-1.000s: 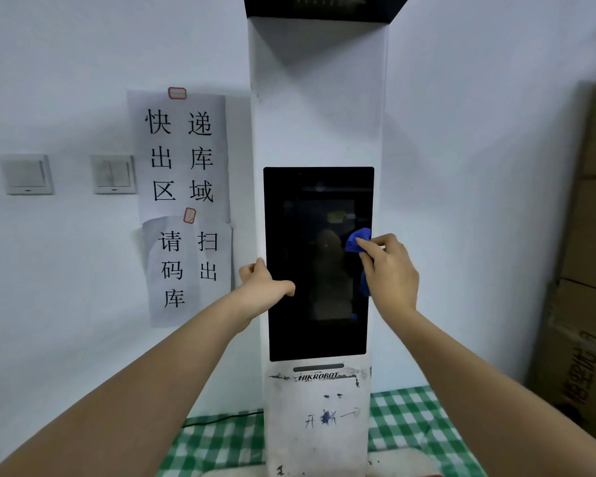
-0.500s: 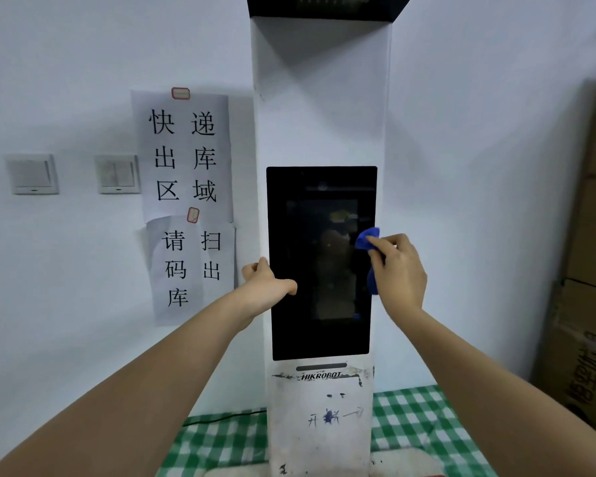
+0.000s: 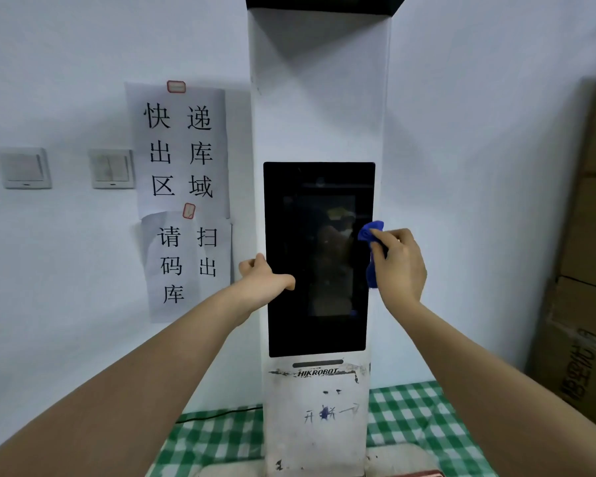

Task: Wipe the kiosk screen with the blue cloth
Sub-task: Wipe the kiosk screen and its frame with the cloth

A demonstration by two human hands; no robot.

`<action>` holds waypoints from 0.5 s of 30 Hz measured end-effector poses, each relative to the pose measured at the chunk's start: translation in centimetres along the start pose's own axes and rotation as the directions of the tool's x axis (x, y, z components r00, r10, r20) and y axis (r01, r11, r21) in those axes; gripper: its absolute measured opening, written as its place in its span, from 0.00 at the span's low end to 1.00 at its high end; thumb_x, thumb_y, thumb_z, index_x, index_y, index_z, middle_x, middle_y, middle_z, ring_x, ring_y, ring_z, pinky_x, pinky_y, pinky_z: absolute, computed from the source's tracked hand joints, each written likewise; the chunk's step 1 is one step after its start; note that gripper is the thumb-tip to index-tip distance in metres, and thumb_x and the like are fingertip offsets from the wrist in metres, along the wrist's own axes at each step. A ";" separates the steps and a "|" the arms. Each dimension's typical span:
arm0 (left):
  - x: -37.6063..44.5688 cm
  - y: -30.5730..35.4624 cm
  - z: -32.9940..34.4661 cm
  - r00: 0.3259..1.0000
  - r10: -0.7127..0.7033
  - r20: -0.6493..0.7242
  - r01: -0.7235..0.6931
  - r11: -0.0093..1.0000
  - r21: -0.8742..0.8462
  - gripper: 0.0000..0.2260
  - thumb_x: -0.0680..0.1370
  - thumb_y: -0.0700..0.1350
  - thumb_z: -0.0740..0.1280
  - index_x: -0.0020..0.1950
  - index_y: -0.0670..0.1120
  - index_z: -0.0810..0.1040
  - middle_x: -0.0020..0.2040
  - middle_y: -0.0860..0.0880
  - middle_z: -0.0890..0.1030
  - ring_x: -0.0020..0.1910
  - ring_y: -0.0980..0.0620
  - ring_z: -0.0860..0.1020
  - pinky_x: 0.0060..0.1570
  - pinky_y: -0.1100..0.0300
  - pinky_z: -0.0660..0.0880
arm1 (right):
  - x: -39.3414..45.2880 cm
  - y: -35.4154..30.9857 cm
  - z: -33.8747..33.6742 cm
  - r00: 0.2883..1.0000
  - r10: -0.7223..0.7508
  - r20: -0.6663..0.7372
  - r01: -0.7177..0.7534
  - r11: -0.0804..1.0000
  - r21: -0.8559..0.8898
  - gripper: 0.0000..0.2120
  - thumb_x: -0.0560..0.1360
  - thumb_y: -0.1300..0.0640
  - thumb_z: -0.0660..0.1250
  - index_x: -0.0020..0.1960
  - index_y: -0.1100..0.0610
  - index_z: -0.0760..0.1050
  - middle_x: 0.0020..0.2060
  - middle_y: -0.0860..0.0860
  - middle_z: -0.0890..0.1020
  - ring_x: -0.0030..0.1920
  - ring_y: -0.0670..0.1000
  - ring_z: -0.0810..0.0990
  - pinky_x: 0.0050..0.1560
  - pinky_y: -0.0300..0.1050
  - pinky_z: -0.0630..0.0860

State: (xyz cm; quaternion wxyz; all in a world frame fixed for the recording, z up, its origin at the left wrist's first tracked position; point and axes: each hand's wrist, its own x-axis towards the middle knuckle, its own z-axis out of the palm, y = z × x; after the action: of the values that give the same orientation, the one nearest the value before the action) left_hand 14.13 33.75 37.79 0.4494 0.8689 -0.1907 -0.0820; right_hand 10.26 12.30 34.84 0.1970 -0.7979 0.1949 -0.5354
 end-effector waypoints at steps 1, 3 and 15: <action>0.0 0.0 0.0 1.000 0.000 0.000 0.000 1.000 -0.001 0.37 0.78 0.46 0.64 0.79 0.46 0.44 0.76 0.48 0.49 0.73 0.44 0.60 0.66 0.55 0.62 | 0.4 -0.4 0.0 1.000 0.009 -0.020 -0.009 1.000 0.006 0.14 0.79 0.56 0.61 0.64 0.52 0.76 0.54 0.49 0.76 0.49 0.50 0.76 0.43 0.43 0.73; 0.0 -0.1 0.0 1.000 -0.002 0.001 0.002 1.000 -0.006 0.37 0.78 0.45 0.64 0.79 0.46 0.43 0.76 0.48 0.48 0.74 0.44 0.60 0.68 0.54 0.62 | 0.0 -0.9 0.4 1.000 0.007 -0.028 -0.007 1.000 0.011 0.14 0.79 0.57 0.61 0.64 0.52 0.75 0.54 0.49 0.75 0.50 0.50 0.75 0.43 0.43 0.73; 0.4 -0.5 -0.1 1.000 0.018 0.006 -0.018 1.000 -0.005 0.36 0.78 0.45 0.64 0.79 0.46 0.44 0.76 0.48 0.49 0.73 0.45 0.60 0.60 0.59 0.63 | 0.1 -1.9 1.1 0.996 0.057 -0.076 -0.048 0.993 0.111 0.14 0.78 0.56 0.63 0.63 0.50 0.76 0.52 0.49 0.75 0.49 0.50 0.75 0.42 0.45 0.74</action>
State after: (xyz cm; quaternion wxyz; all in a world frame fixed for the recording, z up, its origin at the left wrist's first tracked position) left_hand 14.63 33.91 37.46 0.4516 0.8658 -0.1995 -0.0810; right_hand 11.51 13.97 35.52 0.2466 -0.7588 0.1939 -0.5708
